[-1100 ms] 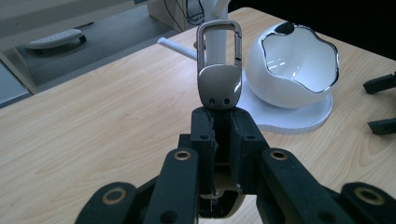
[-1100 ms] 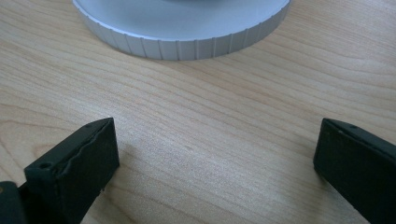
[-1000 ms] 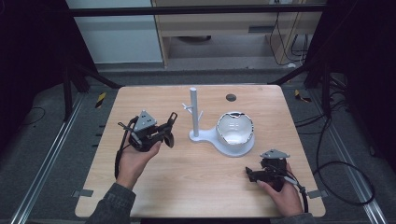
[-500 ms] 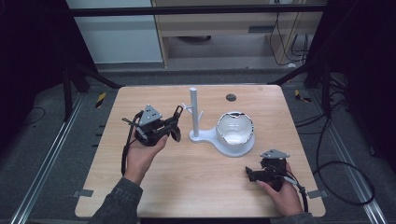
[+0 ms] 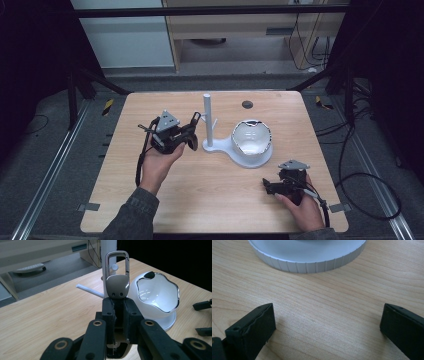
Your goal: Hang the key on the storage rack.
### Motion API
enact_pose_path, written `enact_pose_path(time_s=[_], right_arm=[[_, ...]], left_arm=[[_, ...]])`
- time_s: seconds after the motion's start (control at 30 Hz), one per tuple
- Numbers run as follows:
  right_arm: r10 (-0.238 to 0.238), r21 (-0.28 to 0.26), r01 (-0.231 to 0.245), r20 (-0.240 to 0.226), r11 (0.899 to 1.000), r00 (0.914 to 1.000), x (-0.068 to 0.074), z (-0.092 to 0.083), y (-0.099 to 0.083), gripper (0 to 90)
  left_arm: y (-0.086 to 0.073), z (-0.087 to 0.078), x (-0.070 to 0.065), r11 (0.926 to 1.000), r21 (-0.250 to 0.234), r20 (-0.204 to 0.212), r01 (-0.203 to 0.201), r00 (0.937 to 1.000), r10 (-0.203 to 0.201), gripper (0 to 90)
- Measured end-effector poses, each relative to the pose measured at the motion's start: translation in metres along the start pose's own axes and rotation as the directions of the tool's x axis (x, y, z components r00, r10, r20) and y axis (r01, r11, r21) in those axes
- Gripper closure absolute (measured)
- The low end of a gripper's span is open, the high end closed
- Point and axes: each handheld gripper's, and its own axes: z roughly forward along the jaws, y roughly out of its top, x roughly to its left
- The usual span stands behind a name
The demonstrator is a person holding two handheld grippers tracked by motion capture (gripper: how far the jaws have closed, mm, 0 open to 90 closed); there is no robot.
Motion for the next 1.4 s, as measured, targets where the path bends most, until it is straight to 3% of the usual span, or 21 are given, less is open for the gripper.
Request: enact_pose_path(time_s=[0.47,0.93,1.03,1.4], right_arm=[[0.004,0.000,-0.004,0.004,1.000,1.0000,0.000,0.000,0.000,0.3],[0.001,-0.002,-0.001,0.009,1.000,1.0000,0.000,0.001,0.000,0.3],[0.004,-0.001,-0.004,0.012,1.000,0.9999,0.001,0.001,0.001,0.4],[0.005,-0.002,-0.005,0.012,1.000,0.9999,0.001,0.001,0.001,0.4]], left_arm=[[-0.005,0.015,-0.002,0.9998,0.008,-0.012,-0.017,0.9998,0.017,80.5],[-0.009,0.035,-0.001,0.9997,0.006,-0.008,0.022,0.9997,-0.022,80.5],[-0.009,0.039,-0.002,0.9999,0.009,-0.020,0.008,0.9998,-0.008,80.5],[-0.013,0.044,-0.003,0.9996,-0.005,-0.012,0.026,0.9996,-0.026,80.4]])
